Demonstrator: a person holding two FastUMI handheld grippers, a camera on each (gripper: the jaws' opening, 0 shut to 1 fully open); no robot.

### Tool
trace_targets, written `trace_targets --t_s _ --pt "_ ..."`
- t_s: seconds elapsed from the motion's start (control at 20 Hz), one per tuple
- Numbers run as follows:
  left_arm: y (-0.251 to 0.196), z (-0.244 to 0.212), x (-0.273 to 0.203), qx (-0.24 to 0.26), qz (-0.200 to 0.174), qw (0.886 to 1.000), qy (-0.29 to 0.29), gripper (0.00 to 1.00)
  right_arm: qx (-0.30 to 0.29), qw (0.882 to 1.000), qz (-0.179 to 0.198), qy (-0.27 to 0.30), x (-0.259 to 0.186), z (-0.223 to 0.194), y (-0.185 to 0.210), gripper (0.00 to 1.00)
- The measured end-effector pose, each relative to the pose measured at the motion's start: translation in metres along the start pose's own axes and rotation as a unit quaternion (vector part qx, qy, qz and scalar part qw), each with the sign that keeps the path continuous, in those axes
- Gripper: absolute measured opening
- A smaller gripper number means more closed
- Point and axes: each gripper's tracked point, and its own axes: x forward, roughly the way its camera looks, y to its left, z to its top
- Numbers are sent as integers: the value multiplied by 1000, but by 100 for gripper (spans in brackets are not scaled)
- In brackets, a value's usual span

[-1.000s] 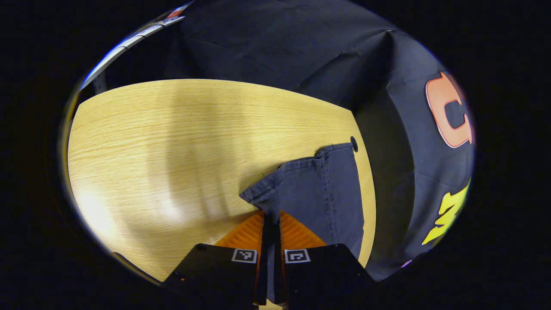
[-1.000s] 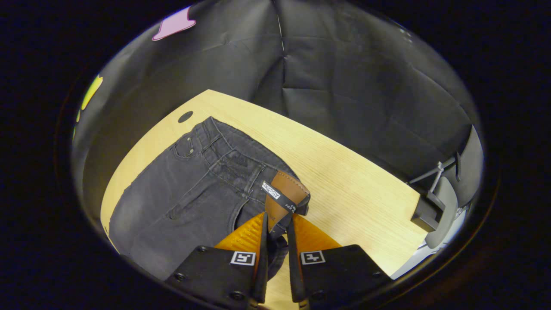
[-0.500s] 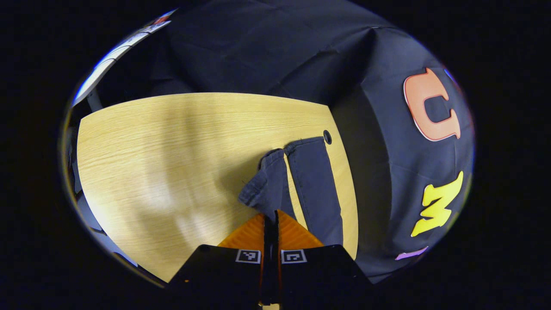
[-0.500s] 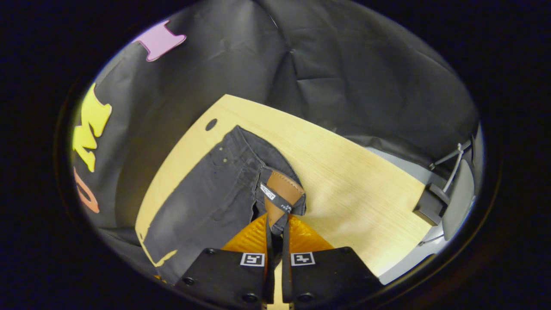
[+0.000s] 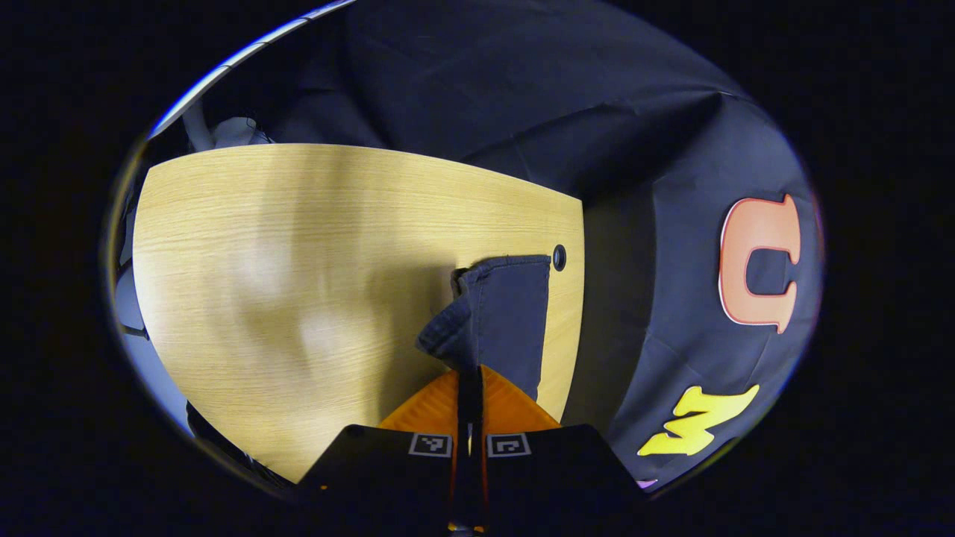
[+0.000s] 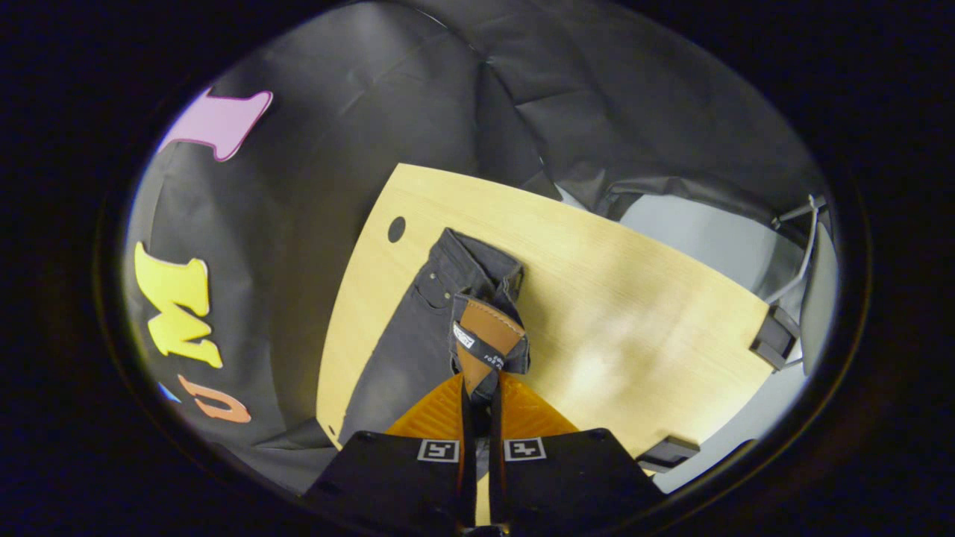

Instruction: Grasp the waist and the cuffs of the jeans and fold them to make the two legs overlap; first hold the waist and fold one-third of the jeans toward the cuffs, then hold the cuffs and fold the remaining one-third in the same direction to finish folding.

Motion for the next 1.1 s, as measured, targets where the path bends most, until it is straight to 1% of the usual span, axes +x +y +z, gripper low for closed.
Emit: trace_targets --t_s 0.05,0.1,0.15,0.35,0.5,0.6,0.7,0.9,1.05,1.1 --pt "-9 2 6 -7 1 1000 5 3 2 1000 2 4 3 6 10 7" --pt "-18 4 15 -15 5 1000 10 3 7 1000 4 8 8 10 22 3" --pt "-28 8 22 -22 8 1000 15 3 18 1000 6 14 13 15 32 7" --pt "-68 17 60 -42 11 999 20 3 53 998 4 28 42 39 60 7" --pt "-92 20 90 -31 21 999 19 3 59 998 -1 29 64 53 75 7" --pt "-100 23 117 -26 34 999 16 3 59 998 -8 31 83 61 83 7" --pt "-102 26 143 -31 44 998 16 4 61 998 -12 30 105 68 88 7" --pt "-86 32 186 -38 76 996 16 3 67 997 -22 34 139 72 92 7" --pt "-72 30 196 -22 108 994 15 4 62 997 -35 33 155 74 90 8" --pt "-70 29 195 -13 115 993 18 5 58 997 -41 29 157 76 89 8"
